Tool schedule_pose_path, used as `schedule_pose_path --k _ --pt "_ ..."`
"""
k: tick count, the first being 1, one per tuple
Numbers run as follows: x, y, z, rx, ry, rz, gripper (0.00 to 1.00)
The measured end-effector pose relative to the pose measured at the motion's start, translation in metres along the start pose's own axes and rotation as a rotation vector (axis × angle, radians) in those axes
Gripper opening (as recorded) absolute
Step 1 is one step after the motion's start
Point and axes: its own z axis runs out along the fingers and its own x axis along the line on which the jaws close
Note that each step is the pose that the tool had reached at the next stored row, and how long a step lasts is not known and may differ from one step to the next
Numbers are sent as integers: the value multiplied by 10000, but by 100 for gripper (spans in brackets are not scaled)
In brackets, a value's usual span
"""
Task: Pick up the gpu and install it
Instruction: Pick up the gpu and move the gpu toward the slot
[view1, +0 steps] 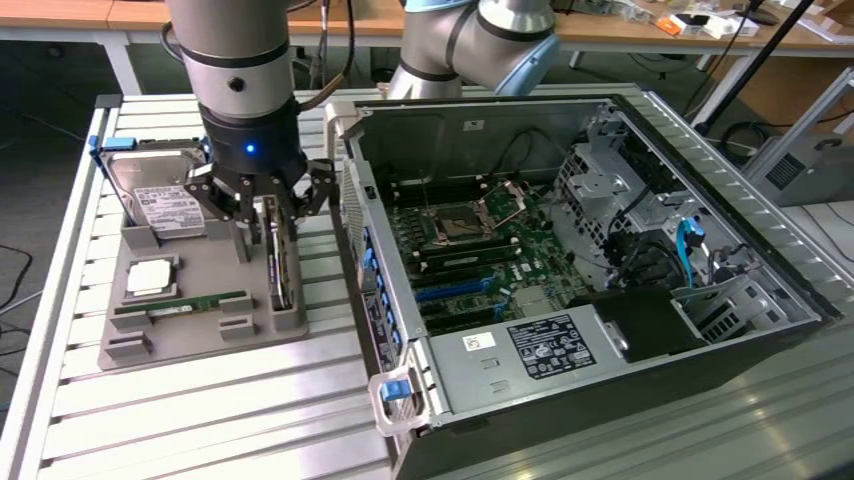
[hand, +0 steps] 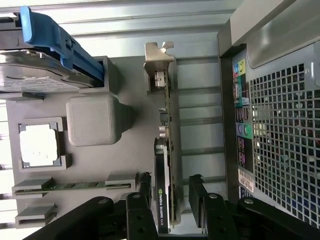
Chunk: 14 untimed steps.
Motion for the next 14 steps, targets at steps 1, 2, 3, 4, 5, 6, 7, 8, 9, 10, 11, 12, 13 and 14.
schedule_pose_path --k 1,2,3,4,5,6,7,8,9,10,11,12,13,14 --pt "3 9 13 3 2 0 44" --pt "5 18 24 5 1 -1 44" --pt "10 30 39 5 -1 0 44" --pt "15 37 50 5 -3 0 44" --pt "22 47 65 9 -3 1 44" --pt "26 58 77 12 -1 0 44" --pt "27 70 88 13 -1 0 44" --pt "30 91 103 15 -1 0 44" --pt "32 105 113 16 -1 0 44" --pt "34 117 123 18 -1 0 44" --pt "36 127 133 18 -2 0 44" --pt "38 140 145 18 -4 0 44" --pt "39 148 153 19 -4 0 44" --pt "40 156 162 20 -4 -1 44"
